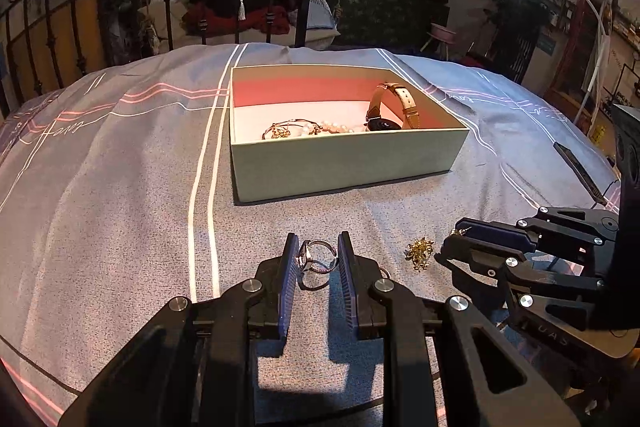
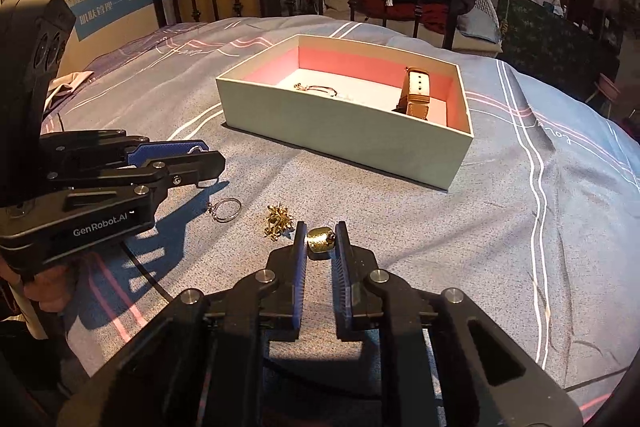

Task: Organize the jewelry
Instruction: 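Lower the silver ring and gold earring into the box and open both tools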

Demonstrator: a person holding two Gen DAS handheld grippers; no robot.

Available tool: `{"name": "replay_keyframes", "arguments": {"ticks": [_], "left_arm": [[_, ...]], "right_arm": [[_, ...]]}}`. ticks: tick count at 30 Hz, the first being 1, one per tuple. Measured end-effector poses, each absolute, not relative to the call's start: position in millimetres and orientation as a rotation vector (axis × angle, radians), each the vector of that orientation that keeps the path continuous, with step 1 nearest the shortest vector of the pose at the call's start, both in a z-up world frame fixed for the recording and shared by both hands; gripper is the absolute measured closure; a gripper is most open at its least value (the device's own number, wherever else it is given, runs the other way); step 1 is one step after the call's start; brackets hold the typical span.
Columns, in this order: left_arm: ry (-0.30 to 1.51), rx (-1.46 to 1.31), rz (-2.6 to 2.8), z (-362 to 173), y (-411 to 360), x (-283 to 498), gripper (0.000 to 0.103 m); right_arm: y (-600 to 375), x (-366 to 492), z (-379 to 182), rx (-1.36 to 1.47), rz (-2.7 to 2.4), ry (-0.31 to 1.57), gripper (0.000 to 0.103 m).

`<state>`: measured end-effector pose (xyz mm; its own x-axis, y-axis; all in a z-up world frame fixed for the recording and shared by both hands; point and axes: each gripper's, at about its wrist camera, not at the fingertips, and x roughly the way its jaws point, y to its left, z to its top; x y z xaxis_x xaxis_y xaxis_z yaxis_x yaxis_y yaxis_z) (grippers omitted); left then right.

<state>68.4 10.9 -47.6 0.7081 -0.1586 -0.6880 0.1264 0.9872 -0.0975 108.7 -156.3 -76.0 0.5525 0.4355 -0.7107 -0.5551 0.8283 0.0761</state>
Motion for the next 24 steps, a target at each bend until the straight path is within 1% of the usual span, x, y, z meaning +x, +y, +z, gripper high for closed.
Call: {"name": "replay_keyframes", "arguments": {"ticks": [9, 17, 24], "left_arm": [[0.739, -0.057, -0.166, -29.5, 3.7, 76.0, 0.084], [0.68, -0.097, -0.136, 2.3, 7.1, 108.7, 0.084], [0.663, -0.087, -0.113, 17.0, 5.0, 142.3, 0.084]], "right_arm": [[-163.3, 117.3, -59.5, -0.127, 0.572, 0.752, 0.088], [-158.0, 148.1, -29.3, -0.092, 0.554, 0.673, 0.088], [-150.5, 177.5, -14.0, -0.077, 0.549, 0.632, 0.088]]}}
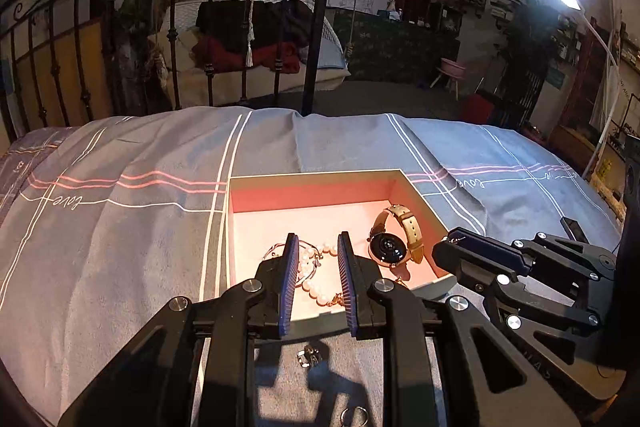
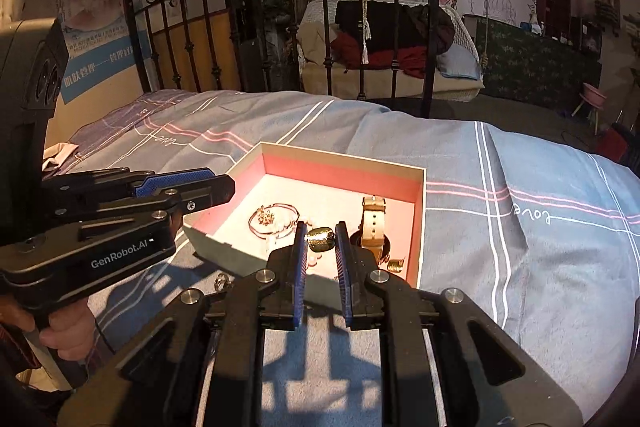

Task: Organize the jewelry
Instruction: 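Lower the silver ring and gold earring into the box and open both tools, then withdraw both tools from the box toward the last pieces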

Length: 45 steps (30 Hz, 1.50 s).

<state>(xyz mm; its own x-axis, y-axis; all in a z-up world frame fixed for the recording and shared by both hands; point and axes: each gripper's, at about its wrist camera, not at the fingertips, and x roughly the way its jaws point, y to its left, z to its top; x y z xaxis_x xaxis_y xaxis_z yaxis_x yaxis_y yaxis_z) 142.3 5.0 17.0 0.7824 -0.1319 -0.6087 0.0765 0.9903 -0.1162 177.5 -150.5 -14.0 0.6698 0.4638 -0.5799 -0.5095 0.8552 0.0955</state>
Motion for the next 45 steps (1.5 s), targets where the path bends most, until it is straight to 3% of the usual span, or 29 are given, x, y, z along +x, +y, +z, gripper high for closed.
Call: {"name": "replay_keyframes", "arguments": {"ticks": [13, 26, 28, 33, 39, 45], "left_arm": [[0.759, -0.063, -0.072, -2.2, 9.9, 196.4, 0.084], [0.792, -0.08, -0.039, -15.9, 18.7, 205.1, 0.08], [0.775, -0.092, -0.04, -8.4, 20.3, 198.1, 0.066], [0.706, -0.122, -0.082, 12.7, 25.0, 150.8, 0.049], [0.75, -0.132, -0.145, -9.3, 18.4, 82.2, 0.046], [0.828, -0.049, -0.178, -41.5, 1.9, 57.5, 0.046]], "right_arm": [[-120.3, 237.7, -28.7, -0.127, 0.575, 0.708, 0.088], [-105.5, 241.0, -51.2, -0.199, 0.559, 0.737, 0.088], [-109.0, 237.8, -48.8, -0.194, 0.563, 0.744, 0.078], [-135.8, 200.3, -32.1, -0.13, 0.539, 0.68, 0.054], [-175.8, 146.2, -39.0, -0.076, 0.469, 0.682, 0.047], [-198.9, 116.6, -59.2, -0.007, 0.462, 0.743, 0.047]]}}
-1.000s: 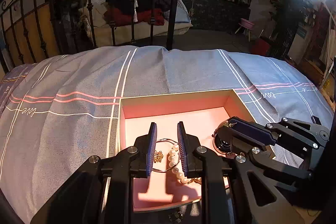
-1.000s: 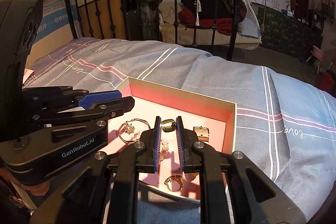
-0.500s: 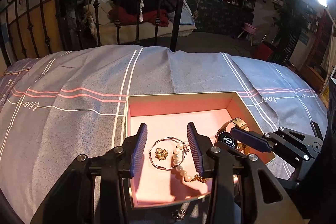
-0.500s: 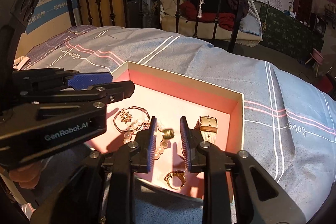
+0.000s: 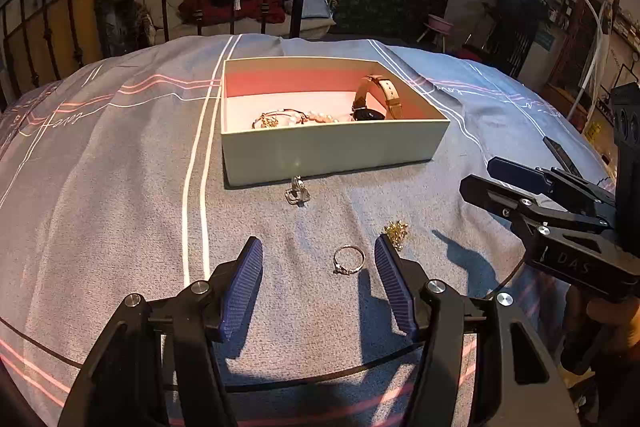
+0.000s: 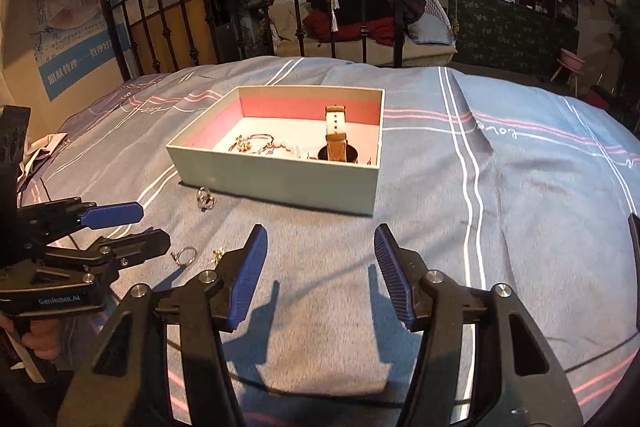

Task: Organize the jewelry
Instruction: 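Withdraw both tools from the box toward the last pieces, then grasp the second silver ring with the left tool while the right tool grasps the gold brooch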

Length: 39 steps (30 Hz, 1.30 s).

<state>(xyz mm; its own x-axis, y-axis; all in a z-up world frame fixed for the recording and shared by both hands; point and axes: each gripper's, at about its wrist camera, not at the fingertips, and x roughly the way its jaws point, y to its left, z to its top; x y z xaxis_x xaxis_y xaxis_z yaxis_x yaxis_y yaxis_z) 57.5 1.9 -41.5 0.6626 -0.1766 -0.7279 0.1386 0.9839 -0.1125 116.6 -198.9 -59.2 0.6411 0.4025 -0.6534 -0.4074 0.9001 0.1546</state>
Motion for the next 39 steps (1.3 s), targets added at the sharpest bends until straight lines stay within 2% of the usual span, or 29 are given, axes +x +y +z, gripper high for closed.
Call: {"name": "replay_keyframes", "arguments": {"ticks": [2, 3, 4, 7, 23, 24, 26, 28, 29, 39], "left_arm": [[0.843, -0.015, -0.166, -46.6, -4.5, 62.4, 0.046], [0.856, 0.008, -0.158, -49.1, -8.8, 65.9, 0.051], [0.87, 0.035, -0.157, -52.6, -13.1, 69.6, 0.069], [0.863, 0.105, -0.136, -60.3, -20.9, 72.5, 0.085], [0.828, -0.109, -0.118, -53.1, 18.7, 67.4, 0.086], [0.828, -0.108, -0.117, -53.4, 18.3, 67.4, 0.085], [0.833, -0.107, -0.119, -54.1, 18.4, 67.7, 0.085], [0.838, -0.104, -0.126, -55.5, 16.8, 67.9, 0.086], [0.837, -0.099, -0.124, -56.1, 15.6, 67.6, 0.085], [0.84, -0.069, -0.128, -57.4, 6.9, 67.0, 0.085]], "right_arm": [[-199.0, 113.3, -64.0, -0.005, 0.461, 0.754, 0.047], [-198.9, 112.3, -66.1, -0.006, 0.462, 0.758, 0.047], [-198.1, 111.5, -67.1, -0.007, 0.465, 0.762, 0.047], [-195.1, 109.3, -68.1, -0.016, 0.471, 0.766, 0.047], [-129.1, 115.5, -81.8, -0.197, 0.6, 0.842, 0.047], [-126.4, 116.2, -82.7, -0.204, 0.604, 0.844, 0.049], [-124.8, 115.8, -83.2, -0.205, 0.617, 0.842, 0.059], [-125.8, 113.9, -84.0, -0.2, 0.621, 0.839, 0.082], [-127.3, 113.5, -84.1, -0.184, 0.628, 0.841, 0.085], [-138.9, 107.6, -81.1, -0.117, 0.615, 0.822, 0.085]]}}
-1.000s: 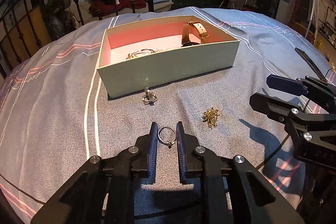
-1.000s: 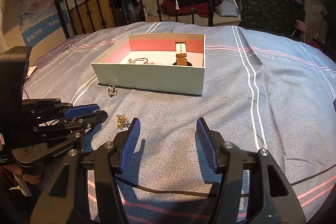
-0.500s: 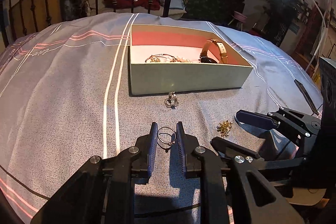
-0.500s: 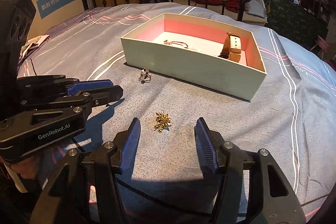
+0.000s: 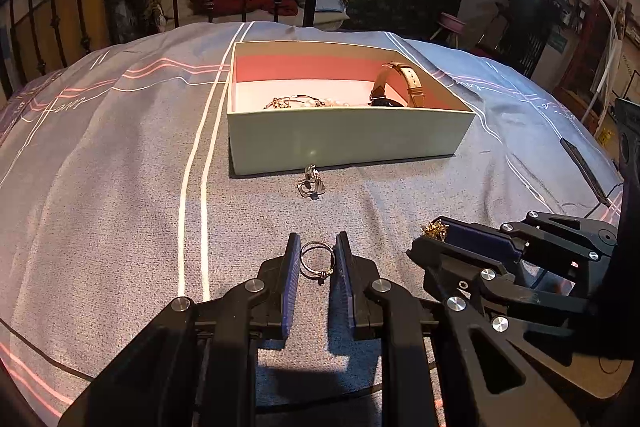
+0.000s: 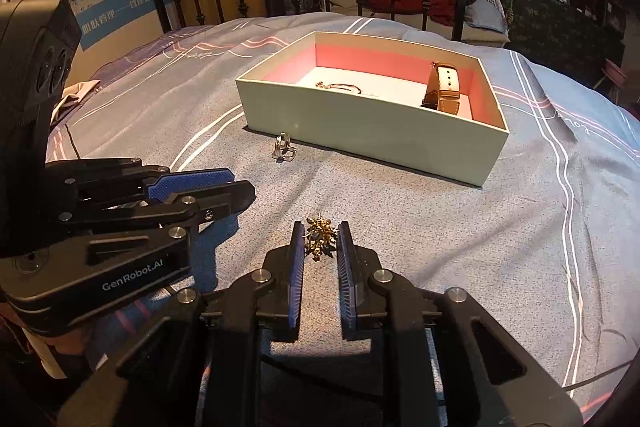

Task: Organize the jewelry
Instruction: 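Grasp the second silver ring with the left tool while the right tool grasps the gold brooch, then lower the silver ring and gold brooch into the box and open both tools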

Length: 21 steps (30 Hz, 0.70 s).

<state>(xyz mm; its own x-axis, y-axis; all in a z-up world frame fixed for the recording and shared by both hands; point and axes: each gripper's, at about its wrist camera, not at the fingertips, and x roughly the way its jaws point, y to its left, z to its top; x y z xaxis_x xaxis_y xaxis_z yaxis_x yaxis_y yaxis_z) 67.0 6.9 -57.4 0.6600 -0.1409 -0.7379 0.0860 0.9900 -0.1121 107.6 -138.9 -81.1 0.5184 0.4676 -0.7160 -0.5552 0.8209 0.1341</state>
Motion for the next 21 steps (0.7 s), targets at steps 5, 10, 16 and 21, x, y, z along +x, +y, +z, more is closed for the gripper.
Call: {"name": "replay_keyframes", "arguments": {"ticks": [5, 10, 16, 21], "left_arm": [[0.841, -0.057, -0.136, -56.5, 1.4, 66.2, 0.085], [0.796, -0.048, -0.147, -37.9, -3.1, 76.0, 0.085], [0.717, -0.077, -0.131, -0.4, -0.1, 115.2, 0.085], [0.721, -0.1, -0.096, 10.9, 3.1, 160.6, 0.085]], "right_arm": [[-144.5, 106.1, -78.1, -0.092, 0.603, 0.808, 0.085], [-150.5, 110.7, -62.4, -0.078, 0.584, 0.75, 0.085], [-145.8, 147.7, -35.2, -0.077, 0.544, 0.682, 0.085], [-130.2, 192.7, -27.3, -0.094, 0.511, 0.679, 0.085]]}}
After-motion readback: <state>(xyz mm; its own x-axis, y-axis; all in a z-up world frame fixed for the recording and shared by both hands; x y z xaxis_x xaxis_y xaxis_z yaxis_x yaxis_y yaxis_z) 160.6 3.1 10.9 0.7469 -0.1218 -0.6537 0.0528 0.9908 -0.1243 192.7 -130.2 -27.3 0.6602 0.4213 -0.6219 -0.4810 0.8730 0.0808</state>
